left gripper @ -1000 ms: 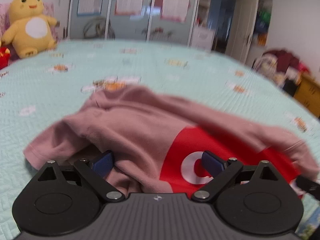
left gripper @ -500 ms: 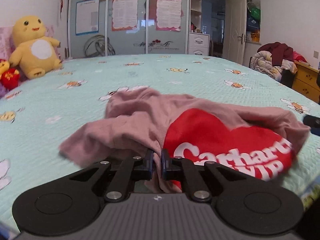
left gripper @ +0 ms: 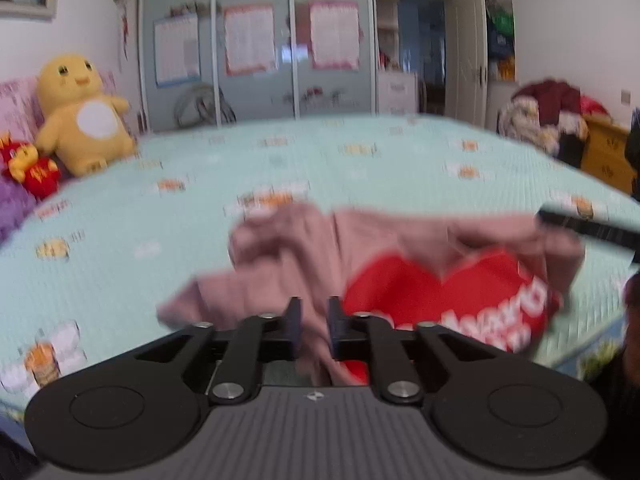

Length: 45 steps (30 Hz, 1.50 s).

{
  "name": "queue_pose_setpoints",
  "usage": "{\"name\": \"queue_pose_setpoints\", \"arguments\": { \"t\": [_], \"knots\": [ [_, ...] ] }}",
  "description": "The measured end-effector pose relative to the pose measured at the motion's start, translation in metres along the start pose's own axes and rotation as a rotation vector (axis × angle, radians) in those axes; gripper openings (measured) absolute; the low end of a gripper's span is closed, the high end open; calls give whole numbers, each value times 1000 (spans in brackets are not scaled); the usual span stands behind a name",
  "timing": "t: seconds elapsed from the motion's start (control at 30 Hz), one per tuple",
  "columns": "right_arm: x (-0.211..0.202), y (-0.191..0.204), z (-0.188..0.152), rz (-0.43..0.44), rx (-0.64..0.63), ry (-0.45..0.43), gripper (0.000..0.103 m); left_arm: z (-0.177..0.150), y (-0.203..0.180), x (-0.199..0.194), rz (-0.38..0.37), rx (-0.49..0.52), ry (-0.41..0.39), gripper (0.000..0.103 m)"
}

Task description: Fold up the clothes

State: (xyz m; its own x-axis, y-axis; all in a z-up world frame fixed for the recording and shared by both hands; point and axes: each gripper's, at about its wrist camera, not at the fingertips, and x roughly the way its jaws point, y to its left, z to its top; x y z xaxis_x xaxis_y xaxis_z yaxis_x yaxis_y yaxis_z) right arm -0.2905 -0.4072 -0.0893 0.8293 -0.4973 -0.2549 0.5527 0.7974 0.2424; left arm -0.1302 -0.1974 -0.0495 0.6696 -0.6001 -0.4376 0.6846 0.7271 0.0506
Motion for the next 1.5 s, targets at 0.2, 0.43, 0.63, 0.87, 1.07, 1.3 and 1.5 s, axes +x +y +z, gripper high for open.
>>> {"name": "queue_pose_setpoints", "arguments": {
  "t": [0.2, 0.43, 0.63, 0.87, 1.07, 1.3, 1.5],
  "knots": [
    [70, 27, 8, -57, -247, 87, 73, 9, -6, 4, -2, -27, 8, 51],
    [133, 7, 5, -149, -273, 213, 2, 3, -12, 2, -24, -6, 48, 54],
    [67, -55, 44, -262, 11, -49, 1, 7, -15, 6, -64, -9, 28, 54],
    [19, -53, 9, -230, -1, -7, 17, 26, -37, 29, -118, 100, -36, 63],
    [28, -43, 1, -247, -69, -40, 69, 51, -63, 82, -144, 203, 5, 66],
    [38, -55, -3, -278, -32, 25, 70, 61, -96, 152, -147, 427, 73, 69],
    [43, -62, -3, -278, 2, 45, 71, 66, -97, 185, -282, 590, 157, 81]
  ]
}}
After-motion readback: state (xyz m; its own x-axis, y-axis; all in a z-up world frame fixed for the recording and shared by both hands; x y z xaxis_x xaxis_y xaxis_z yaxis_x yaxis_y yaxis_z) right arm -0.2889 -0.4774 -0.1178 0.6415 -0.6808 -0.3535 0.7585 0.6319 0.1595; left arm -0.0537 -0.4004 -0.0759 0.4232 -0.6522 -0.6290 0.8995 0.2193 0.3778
